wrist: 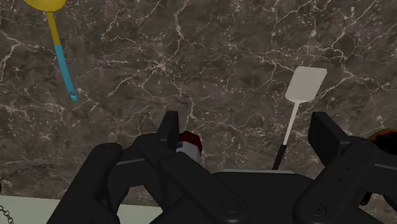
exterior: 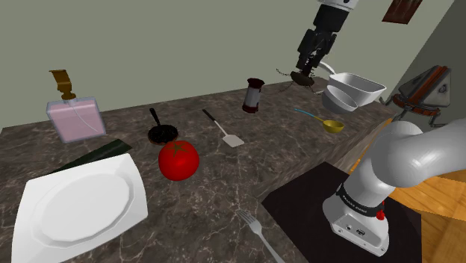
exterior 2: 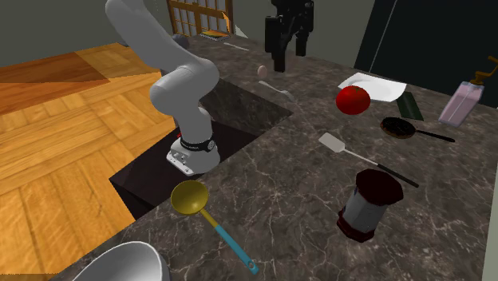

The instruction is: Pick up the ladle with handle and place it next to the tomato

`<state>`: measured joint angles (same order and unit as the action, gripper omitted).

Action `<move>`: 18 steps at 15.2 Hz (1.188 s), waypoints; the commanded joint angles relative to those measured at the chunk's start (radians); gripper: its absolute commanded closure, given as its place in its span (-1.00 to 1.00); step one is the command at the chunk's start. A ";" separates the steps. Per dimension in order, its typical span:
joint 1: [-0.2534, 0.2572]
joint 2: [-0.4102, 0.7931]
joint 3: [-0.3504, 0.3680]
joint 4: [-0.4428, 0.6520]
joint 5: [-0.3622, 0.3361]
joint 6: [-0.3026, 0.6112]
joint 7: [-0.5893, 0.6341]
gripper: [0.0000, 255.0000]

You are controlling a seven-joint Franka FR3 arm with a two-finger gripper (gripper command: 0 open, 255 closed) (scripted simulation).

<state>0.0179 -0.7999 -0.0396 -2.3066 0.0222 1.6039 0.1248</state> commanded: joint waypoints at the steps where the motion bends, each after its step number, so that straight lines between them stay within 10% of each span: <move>1: 0.000 0.000 0.000 0.000 0.000 0.000 0.000 -1.00; 18: -0.141 0.087 -0.363 -0.245 -0.164 0.236 -0.295 -1.00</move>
<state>-0.1151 -0.7272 -0.3794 -2.5483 -0.1321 1.8271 -0.1510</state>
